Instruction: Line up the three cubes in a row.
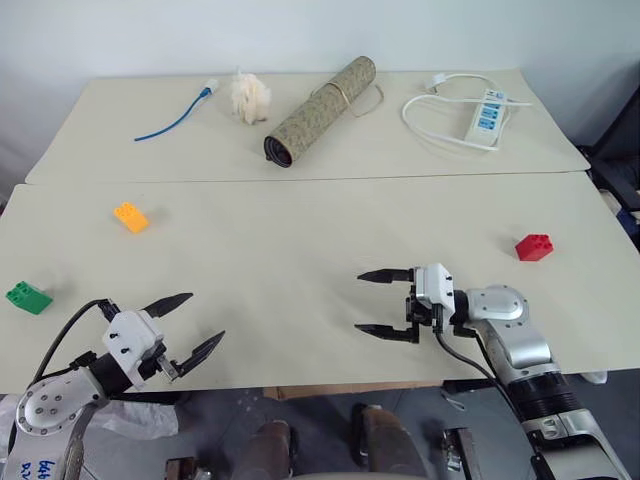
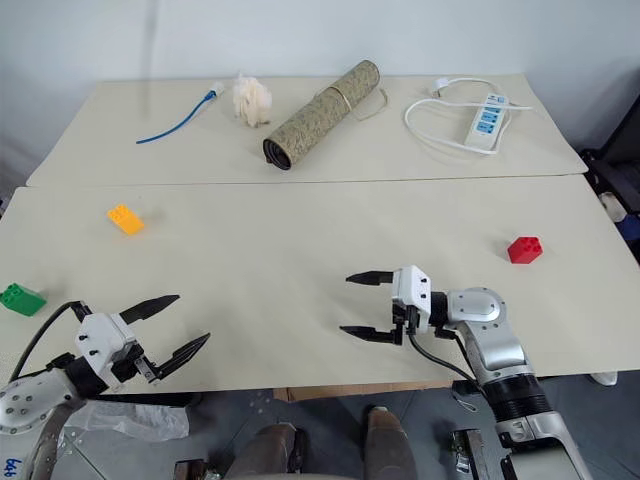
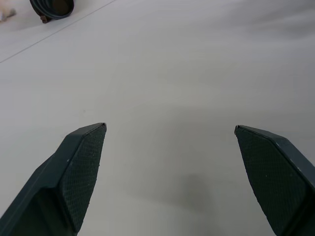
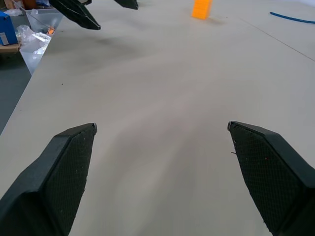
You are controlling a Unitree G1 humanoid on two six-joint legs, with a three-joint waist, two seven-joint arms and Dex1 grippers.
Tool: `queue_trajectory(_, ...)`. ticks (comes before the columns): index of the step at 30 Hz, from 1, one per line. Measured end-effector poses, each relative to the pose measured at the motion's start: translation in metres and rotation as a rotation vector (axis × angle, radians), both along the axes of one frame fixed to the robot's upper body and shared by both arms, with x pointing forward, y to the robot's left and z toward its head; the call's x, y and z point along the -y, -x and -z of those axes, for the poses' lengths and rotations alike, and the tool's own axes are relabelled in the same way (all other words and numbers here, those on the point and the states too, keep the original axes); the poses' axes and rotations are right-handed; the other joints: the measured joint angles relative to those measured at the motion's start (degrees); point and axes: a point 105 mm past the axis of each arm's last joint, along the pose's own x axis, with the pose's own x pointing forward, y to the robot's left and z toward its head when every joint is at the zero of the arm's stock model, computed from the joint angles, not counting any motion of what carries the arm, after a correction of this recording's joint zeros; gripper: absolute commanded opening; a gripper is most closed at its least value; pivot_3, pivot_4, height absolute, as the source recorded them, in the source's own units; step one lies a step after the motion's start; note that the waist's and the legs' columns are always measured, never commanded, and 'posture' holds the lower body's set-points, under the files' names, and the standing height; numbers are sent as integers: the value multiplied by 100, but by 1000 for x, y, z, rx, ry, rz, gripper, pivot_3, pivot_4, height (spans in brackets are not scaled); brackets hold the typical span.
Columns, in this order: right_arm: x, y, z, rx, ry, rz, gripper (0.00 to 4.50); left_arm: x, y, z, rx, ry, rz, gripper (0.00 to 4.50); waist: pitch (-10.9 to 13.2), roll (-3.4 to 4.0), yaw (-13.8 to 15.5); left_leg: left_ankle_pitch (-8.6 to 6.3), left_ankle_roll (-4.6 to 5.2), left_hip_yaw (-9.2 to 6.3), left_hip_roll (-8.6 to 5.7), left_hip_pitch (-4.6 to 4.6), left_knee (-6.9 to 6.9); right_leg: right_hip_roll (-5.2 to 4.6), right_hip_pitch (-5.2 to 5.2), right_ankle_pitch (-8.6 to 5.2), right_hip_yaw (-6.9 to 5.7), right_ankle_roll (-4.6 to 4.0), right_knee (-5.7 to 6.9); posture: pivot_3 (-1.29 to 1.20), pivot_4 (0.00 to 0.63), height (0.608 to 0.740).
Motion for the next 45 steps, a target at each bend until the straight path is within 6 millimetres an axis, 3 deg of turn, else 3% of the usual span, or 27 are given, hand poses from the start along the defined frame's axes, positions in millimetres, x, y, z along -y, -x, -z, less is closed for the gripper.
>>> queue_trajectory(6,-1,-1,-5,19,-14,29,4500,2,-9,-14,48,61,4,4431,0,0,22,0,0,-1,-1,-1,5,-1,0,0,0,0,3,0,150,740)
queue_trajectory(9,18,-10,-21,45,-48,146,4500,12,-13,-17,10,92,71,4431,0,1,74,-1,1,0,-6,-2,7,-5,0,0,1,0,5,0,150,740)
queue_trajectory(13,87,-13,-50,110,-107,485,4500,55,-27,-31,19,155,265,4431,1,2,307,-1,4,-22,-14,-12,19,-11,8,0,-15,0,1,0,150,740)
queue_trajectory(16,138,-2,-58,139,-147,738,4500,86,-35,-40,38,164,410,4431,-1,1,314,-1,5,-16,-15,-12,18,-3,10,2,-16,4,5,0,150,740)
queue_trajectory(22,225,43,-47,154,-241,1203,4500,136,-47,-36,22,182,590,4431,-6,10,256,-1,6,29,-11,5,12,21,7,5,-23,10,11,0,150,740)
queue_trajectory(26,266,73,-25,125,-285,1457,4500,152,-55,-31,23,170,627,4431,-6,9,230,1,11,50,-8,21,11,25,11,9,3,17,17,0,150,740)
queue_trajectory(28,274,78,-14,95,-289,1524,4500,153,-58,-29,22,160,622,4431,-6,10,181,2,14,67,-8,26,11,24,9,12,25,22,24,0,150,740)
queue_trajectory(31,275,71,-14,67,-315,1541,4500,154,-60,-30,26,162,620,4431,-8,14,105,4,19,80,-7,32,12,22,8,17,56,31,26,0,150,740)
queue_trajectory(34,267,49,-30,48,-331,1479,4500,155,-60,-30,22,170,620,4431,-9,16,91,4,22,87,-7,34,16,20,5,19,67,35,31,0,150,740)
queue_trajectory(40,250,-1,-87,69,-315,1370,4500,151,-58,-28,19,169,616,4431,-10,18,145,7,23,75,-8,22,19,17,-1,20,67,35,26,0,150,740)
queue_trajectory(45,248,-31,-85,-13,-245,1414,4500,149,-57,-27,17,172,602,4431,-10,18,207,8,33,70,-17,11,19,13,-2,21,65,38,11,0,150,740)
